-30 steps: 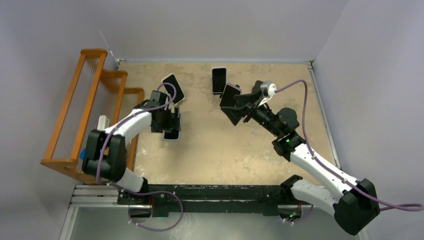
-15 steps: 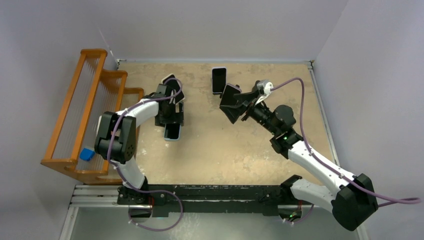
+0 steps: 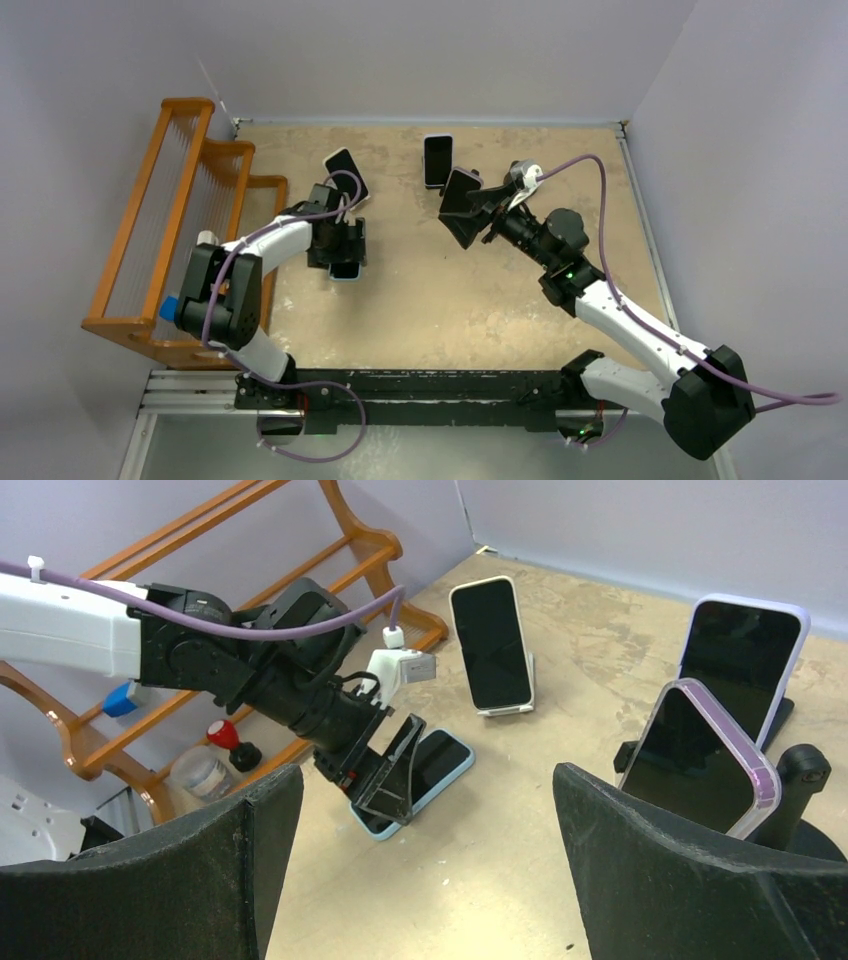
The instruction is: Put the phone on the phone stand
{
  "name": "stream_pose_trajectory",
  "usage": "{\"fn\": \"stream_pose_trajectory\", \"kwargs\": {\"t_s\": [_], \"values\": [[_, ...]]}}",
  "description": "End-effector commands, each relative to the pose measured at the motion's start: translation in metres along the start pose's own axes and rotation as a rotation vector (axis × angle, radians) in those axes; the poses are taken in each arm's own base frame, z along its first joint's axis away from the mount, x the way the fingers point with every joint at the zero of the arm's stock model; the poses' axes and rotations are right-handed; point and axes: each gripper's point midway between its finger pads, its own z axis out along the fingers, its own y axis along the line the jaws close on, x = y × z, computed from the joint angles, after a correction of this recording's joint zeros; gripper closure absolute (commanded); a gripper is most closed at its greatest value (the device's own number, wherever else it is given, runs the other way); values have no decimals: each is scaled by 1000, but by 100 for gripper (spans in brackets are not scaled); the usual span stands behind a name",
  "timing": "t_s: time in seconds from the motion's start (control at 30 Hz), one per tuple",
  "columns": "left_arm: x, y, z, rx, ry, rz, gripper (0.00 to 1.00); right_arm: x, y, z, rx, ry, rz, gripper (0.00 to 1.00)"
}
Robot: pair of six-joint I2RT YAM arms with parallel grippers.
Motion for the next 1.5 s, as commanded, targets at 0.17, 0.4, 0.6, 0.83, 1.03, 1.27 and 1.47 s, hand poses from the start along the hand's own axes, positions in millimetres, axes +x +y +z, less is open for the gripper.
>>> {"fn": "stream_pose_trajectory", "kwargs": {"t_s": [0.17,0.4,0.6,0.83,1.03,1.27,1.47], "values": [[44,9,26,-158,135,5,10,-28,11,-4,-25,-69,-35,4],[63,20,38,-272,201,28,12,-34,9,-9,2,-80,-45,4],[83,12,38,-221,236,-2,61,-32,10,-9,-6,-81,-48,4],[112,-18,41,-125,261,-5,97,-28,11,-10,-18,-82,-49,4],[115,-56,10,-33,137,48,95,2,14,0,-44,-16,23,10],[135,-69,-23,141,12,16,95,80,38,-5,-36,144,283,13],[146,-76,-49,309,-73,12,94,119,20,-27,120,231,457,16]]}}
